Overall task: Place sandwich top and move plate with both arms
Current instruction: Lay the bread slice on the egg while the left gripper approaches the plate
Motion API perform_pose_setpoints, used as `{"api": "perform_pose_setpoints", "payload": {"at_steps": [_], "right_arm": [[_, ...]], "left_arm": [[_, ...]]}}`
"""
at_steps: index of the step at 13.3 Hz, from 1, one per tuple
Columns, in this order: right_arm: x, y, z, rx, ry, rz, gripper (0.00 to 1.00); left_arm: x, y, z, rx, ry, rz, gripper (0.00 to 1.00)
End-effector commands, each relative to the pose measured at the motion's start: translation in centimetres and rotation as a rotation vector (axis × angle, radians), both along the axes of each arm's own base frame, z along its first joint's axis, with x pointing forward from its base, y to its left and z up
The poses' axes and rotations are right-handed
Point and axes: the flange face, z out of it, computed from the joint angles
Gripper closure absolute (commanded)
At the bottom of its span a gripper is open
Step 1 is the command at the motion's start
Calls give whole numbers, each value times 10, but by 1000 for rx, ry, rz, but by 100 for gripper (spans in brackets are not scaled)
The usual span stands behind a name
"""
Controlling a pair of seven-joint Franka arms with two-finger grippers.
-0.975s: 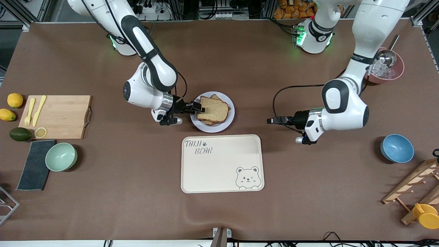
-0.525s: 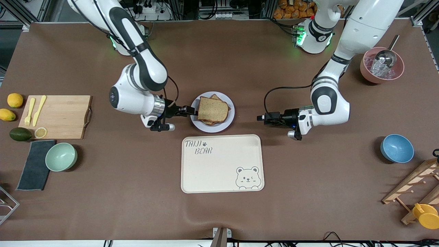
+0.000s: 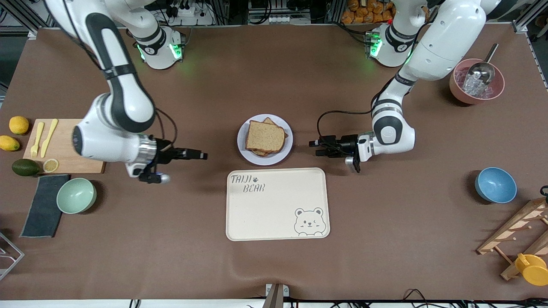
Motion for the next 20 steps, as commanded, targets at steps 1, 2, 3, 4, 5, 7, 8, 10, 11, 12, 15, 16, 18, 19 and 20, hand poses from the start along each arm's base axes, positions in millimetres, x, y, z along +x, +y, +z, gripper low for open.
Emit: {"api": "perform_pose_setpoints", "payload": {"at_steps": [1,2,3,4,5,7,8,10,11,12,15,16,18,19,20], "right_arm": [[12,-31,21,-65,-11,38,0],[17,-54,29,-78,-3,45,0],[21,-72,38,-95,-8,52,0],[25,-89,49,-135,-29,58,0],[27,-104,62,-189,-57,69,0],[30,-126,89,-257,-102,83,0],[31,-133,111,-299,-121,122,0],[30,-133,167,-334,-136,162,0],[29,-141,192,-359,-131,178,0],[25,-143,216,-384,-141,194,0],[-6,-139,281,-416,-149,225,0],[-21,-137,307,-443,-177,212,0],[-39,-136,333,-456,-195,179,0],[-49,-136,341,-458,-186,173,0],[-58,-133,350,-466,-187,163,0]], "left_arm": [[0,-14,9,-60,-14,-6,20],[0,-15,11,-73,-15,-11,26],[0,-16,12,-80,-15,-13,31],[-1,-17,10,-90,-7,-11,34],[-3,-20,9,-107,4,-2,36],[-6,-24,7,-129,17,-12,43],[-7,-26,8,-141,20,-18,46],[-10,-27,1,-149,34,-22,48],[-10,-27,0,-149,35,-22,49],[-9,-31,-2,-152,30,-27,51],[-5,-37,-7,-160,28,-28,53],[-5,-38,-8,-160,28,-28,54],[-7,-43,-13,-163,32,-28,54],[-5,-44,-17,-162,33,-24,55],[-3,-46,-20,-159,33,-22,55]]}}
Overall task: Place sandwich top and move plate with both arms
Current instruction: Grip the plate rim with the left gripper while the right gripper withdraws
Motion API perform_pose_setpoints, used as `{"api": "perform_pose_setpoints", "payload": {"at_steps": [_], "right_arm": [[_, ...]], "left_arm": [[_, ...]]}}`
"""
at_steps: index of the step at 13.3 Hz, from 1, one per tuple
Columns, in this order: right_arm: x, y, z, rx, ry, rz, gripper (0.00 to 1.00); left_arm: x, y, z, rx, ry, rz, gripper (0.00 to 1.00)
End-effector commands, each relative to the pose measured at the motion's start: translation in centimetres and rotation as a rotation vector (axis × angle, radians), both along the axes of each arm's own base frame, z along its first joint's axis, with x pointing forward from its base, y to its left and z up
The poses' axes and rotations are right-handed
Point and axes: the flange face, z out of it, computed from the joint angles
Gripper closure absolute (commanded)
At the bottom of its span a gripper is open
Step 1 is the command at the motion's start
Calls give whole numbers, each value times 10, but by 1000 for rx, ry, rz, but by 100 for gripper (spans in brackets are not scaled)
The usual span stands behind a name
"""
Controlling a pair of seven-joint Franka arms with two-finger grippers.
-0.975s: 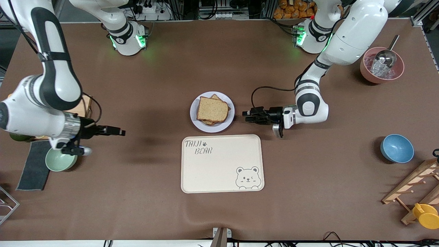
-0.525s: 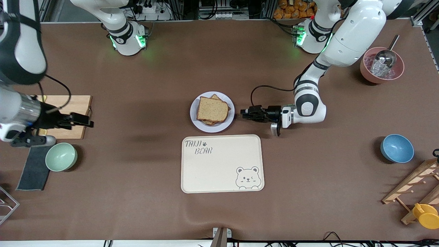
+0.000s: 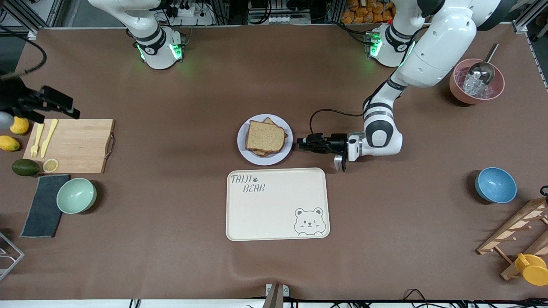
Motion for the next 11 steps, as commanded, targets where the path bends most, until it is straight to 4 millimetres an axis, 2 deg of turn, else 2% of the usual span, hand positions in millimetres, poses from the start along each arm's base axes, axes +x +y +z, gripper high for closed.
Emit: {"api": "perform_pose_setpoints", "payload": {"at_steps": [1,3,9,11], "right_arm": [[-15,3,10,-46,-11,-29,0],[-4,1,7,-55,-59,-34,0],[0,-5,4,-70,-65,-46,0],[0,-5,4,-78,-65,-46,0]], "left_arm": [[3,-14,-9,-17,-20,7,56],[4,-15,-10,-5,-24,15,58],[0,-16,-21,17,-16,16,60],[-1,-21,-21,22,-21,9,60]]}}
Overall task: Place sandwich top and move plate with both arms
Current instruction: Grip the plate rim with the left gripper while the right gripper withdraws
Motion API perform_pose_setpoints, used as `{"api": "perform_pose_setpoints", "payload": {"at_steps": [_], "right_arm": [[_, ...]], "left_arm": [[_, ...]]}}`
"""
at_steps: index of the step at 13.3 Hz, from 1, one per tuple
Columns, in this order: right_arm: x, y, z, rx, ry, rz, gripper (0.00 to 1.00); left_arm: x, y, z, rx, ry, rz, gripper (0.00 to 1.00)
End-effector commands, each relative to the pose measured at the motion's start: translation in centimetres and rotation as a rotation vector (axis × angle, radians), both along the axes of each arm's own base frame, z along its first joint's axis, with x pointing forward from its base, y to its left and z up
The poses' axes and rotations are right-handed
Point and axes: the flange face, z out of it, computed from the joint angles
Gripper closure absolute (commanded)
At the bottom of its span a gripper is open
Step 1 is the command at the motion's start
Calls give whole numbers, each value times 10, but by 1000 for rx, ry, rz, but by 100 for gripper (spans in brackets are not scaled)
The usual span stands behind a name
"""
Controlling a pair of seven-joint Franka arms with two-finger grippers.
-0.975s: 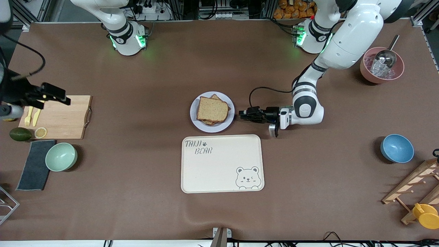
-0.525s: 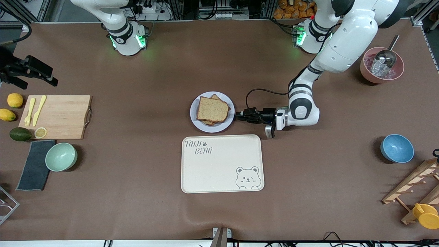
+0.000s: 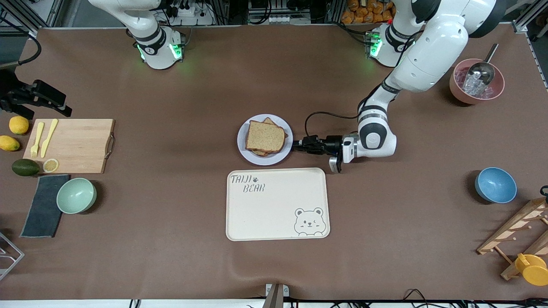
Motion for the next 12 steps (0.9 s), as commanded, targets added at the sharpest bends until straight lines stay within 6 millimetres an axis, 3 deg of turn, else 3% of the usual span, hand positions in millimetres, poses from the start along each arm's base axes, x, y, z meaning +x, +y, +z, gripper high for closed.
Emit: {"api": "perform_pose_setpoints", "payload": {"at_steps": [1,12], "right_arm": [[-2,-1,1,-25,-6,-18,0],[2,-1,-4,-77,-5,-14,0]], "left_arm": [[-2,-9,-8,3,-15,16,60],[-10,-23,-21,-7,-50,24,76]]}}
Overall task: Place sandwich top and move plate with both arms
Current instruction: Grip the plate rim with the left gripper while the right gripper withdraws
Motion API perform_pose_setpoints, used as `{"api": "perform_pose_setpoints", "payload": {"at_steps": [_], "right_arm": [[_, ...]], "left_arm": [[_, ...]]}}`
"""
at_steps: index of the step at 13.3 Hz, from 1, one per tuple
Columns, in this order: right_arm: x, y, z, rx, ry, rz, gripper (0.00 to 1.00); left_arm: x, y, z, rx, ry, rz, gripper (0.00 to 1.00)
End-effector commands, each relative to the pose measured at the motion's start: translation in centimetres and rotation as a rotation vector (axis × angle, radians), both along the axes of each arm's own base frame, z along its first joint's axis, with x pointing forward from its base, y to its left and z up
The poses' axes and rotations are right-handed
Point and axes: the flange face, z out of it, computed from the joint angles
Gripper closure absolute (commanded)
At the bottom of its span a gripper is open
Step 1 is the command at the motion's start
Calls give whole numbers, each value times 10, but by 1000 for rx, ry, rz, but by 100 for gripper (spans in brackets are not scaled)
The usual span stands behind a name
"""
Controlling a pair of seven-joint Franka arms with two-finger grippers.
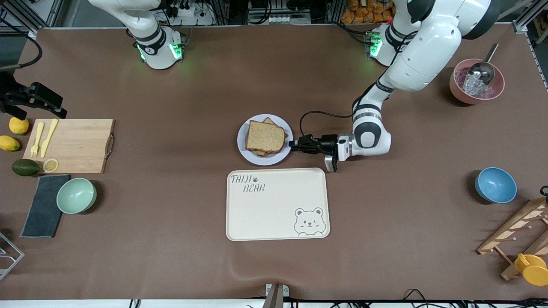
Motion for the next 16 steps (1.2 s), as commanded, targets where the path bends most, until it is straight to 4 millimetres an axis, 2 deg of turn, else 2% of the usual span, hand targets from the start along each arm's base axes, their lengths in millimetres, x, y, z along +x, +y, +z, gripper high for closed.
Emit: {"api": "perform_pose_setpoints", "payload": {"at_steps": [1,8,11,16], "right_arm": [[2,-2,-4,-17,3,-16,0],[1,-1,-6,-17,14,-14,0],[2,1,-7,-15,14,-11,0],[1,-2,-6,-17,17,-16,0]], "left_arm": [[-4,-9,-17,2,-16,6,77],[-9,-13,-26,0,-33,-7,83],[-11,-14,-36,-6,-58,-6,97],[-12,-29,-41,-25,-76,12,100]]}}
